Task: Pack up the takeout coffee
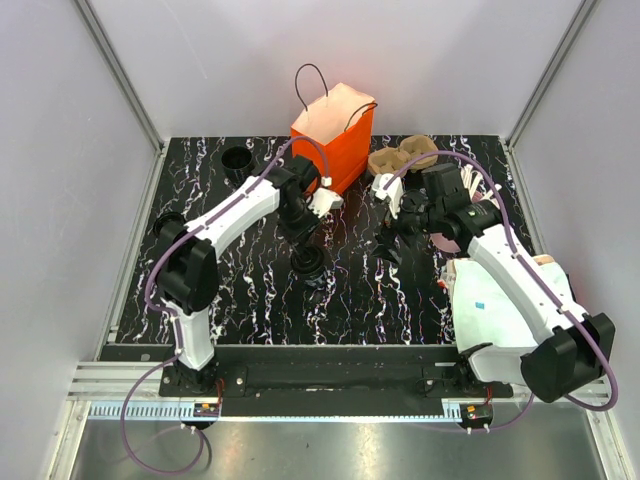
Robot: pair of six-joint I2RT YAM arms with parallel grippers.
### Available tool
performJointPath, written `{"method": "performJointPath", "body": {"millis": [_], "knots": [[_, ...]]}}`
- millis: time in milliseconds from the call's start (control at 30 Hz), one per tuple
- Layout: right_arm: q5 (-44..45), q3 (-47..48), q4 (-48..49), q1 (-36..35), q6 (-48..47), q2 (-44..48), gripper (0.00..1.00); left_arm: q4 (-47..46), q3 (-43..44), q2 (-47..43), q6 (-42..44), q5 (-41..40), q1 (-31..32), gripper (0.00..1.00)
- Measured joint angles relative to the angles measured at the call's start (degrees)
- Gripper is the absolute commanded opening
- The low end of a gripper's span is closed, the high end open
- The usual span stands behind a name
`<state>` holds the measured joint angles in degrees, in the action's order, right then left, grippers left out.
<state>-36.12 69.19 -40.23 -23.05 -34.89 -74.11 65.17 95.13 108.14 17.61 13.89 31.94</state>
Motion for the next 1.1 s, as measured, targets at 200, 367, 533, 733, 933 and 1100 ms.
{"method": "performJointPath", "body": {"millis": [200, 367, 533, 733, 933, 1100], "knots": [[0.17, -0.09, -0.11, 0.00, -0.22, 1.40, 1.00, 0.81, 1.86, 1.20, -0.24, -0.39, 1.22, 0.50], [0.15, -0.11, -0.13, 0.00, -0.20, 1.51, 1.00, 1.14, 5.11, 1.22, -0.11, 0.39, 1.31, 0.71], [0.04, -0.09, -0.13, 0.00, -0.13, 1.51, 1.00, 1.09, 9.01, 1.20, -0.55, 2.58, 1.29, 0.84], [-0.48, 0.44, -0.26, -0.24, 1.36, 0.59, 0.90, 0.39, 9.27, 0.61, -0.85, 5.46, -0.31, 0.99], [0.57, 3.26, -0.17, -2.38, 3.69, -3.78, 0.61, -4.66, 1.44, -4.24, -1.16, 8.59, -8.15, 0.99], [0.31, 4.39, -0.07, -5.55, 5.09, -7.21, 0.49, -8.57, -5.33, -5.09, -1.09, 11.45, -10.84, 0.99]]}}
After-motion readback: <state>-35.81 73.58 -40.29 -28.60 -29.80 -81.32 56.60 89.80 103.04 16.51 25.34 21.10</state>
